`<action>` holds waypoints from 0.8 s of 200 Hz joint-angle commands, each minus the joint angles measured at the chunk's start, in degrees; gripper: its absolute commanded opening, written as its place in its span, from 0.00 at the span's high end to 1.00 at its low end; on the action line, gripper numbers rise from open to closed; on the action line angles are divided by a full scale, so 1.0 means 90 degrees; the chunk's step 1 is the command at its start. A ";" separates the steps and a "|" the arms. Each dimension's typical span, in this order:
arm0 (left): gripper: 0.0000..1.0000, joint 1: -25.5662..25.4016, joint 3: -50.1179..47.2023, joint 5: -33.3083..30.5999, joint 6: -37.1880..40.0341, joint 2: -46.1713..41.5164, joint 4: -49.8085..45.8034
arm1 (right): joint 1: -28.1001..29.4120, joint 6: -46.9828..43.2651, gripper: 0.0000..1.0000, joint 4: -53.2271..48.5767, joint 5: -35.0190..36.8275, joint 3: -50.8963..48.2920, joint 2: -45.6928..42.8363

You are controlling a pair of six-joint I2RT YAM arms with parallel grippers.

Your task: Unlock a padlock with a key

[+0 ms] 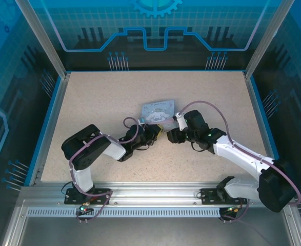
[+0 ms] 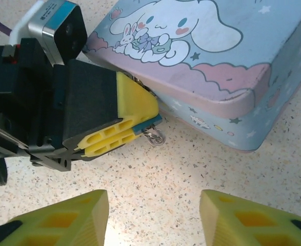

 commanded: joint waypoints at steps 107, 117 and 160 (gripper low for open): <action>1.00 0.0056 0.0521 0.0640 0.0185 -0.0302 -0.1022 | 0.0729 -0.1299 0.63 0.0774 0.0877 0.0114 0.1169; 1.00 0.0061 0.0543 0.0646 0.0186 -0.0302 -0.1035 | 0.0738 -0.1320 0.63 0.0818 0.0923 0.0128 0.1251; 1.00 0.0076 0.0614 0.0723 0.0203 -0.0282 -0.1074 | 0.0754 -0.1429 0.64 0.0981 0.1063 0.0134 0.1478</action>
